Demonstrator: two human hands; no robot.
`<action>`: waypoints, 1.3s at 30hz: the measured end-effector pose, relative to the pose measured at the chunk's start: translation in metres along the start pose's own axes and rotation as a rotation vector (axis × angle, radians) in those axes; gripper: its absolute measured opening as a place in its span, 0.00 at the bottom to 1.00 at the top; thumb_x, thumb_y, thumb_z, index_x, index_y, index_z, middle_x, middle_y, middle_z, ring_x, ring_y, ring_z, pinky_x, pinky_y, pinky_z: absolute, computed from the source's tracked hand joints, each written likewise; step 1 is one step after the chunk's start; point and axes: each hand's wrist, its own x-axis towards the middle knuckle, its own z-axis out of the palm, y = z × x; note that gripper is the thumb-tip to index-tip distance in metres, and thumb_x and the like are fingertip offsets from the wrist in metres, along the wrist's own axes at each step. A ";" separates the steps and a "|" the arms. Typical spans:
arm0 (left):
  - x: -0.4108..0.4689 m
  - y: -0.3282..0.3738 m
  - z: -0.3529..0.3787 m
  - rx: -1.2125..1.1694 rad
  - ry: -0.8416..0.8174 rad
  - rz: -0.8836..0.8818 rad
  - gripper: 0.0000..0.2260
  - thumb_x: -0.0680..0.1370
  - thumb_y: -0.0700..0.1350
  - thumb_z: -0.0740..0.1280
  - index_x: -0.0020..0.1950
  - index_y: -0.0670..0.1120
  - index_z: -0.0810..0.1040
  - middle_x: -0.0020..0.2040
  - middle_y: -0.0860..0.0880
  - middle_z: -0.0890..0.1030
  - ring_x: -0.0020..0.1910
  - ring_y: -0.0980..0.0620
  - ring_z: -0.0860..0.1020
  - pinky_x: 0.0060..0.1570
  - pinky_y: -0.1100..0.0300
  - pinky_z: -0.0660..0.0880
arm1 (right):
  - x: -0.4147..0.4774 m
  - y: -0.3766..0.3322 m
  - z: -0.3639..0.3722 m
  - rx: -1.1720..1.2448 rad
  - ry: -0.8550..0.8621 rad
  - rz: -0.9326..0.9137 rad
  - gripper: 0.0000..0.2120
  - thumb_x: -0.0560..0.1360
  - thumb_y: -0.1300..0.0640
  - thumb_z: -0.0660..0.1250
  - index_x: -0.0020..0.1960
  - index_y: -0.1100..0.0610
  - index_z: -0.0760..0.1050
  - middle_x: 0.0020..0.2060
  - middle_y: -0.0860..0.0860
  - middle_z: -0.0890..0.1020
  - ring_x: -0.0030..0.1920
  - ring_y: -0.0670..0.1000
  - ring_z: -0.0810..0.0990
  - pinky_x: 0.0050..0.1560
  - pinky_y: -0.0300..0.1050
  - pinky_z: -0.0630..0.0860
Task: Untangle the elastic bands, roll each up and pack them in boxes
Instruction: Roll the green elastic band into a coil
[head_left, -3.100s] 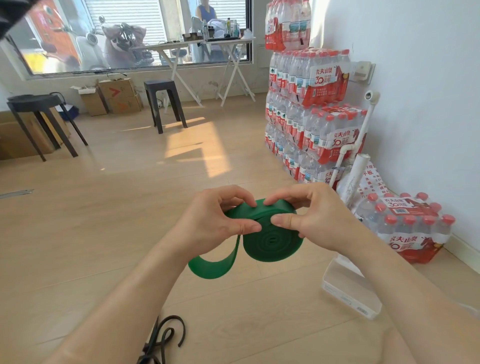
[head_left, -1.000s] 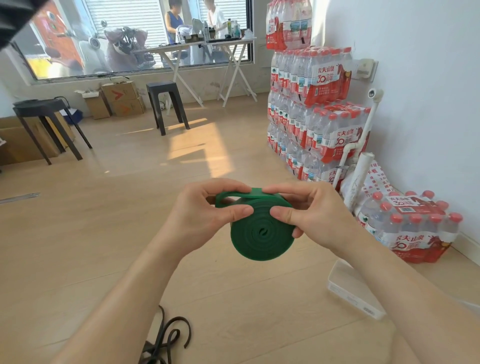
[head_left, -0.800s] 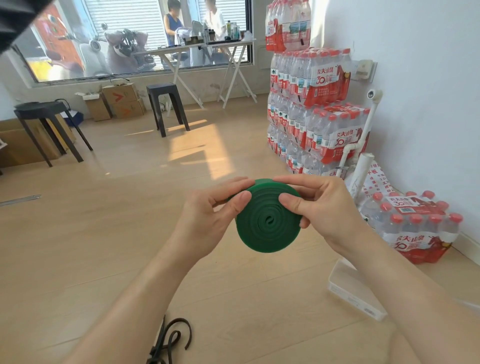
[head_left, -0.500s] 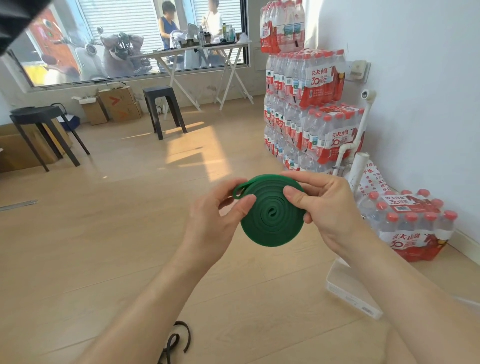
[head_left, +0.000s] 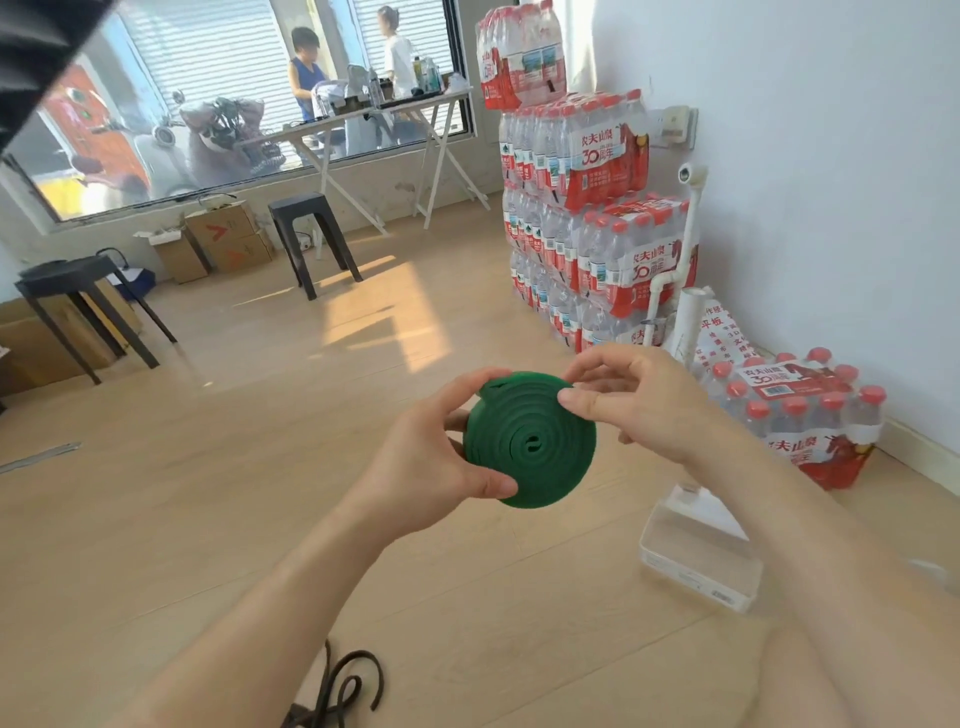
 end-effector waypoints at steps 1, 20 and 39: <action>0.001 0.004 0.004 0.023 -0.049 0.010 0.38 0.62 0.29 0.77 0.58 0.66 0.73 0.50 0.50 0.81 0.38 0.50 0.83 0.38 0.62 0.80 | -0.003 -0.001 -0.011 -0.082 -0.059 -0.002 0.06 0.72 0.53 0.74 0.46 0.51 0.78 0.46 0.49 0.83 0.46 0.47 0.81 0.31 0.35 0.72; 0.133 -0.021 0.203 -0.001 -0.653 -0.078 0.39 0.69 0.26 0.69 0.63 0.67 0.67 0.55 0.56 0.78 0.51 0.57 0.78 0.40 0.64 0.79 | -0.043 0.175 -0.119 0.130 0.303 0.215 0.17 0.71 0.63 0.75 0.52 0.43 0.81 0.40 0.47 0.86 0.41 0.47 0.85 0.34 0.38 0.77; 0.144 -0.267 0.364 0.966 -0.765 0.038 0.20 0.79 0.43 0.60 0.71 0.53 0.66 0.65 0.51 0.72 0.67 0.49 0.67 0.70 0.41 0.53 | -0.082 0.361 -0.095 0.058 0.445 0.806 0.14 0.71 0.64 0.74 0.46 0.44 0.80 0.40 0.49 0.85 0.38 0.47 0.84 0.38 0.40 0.77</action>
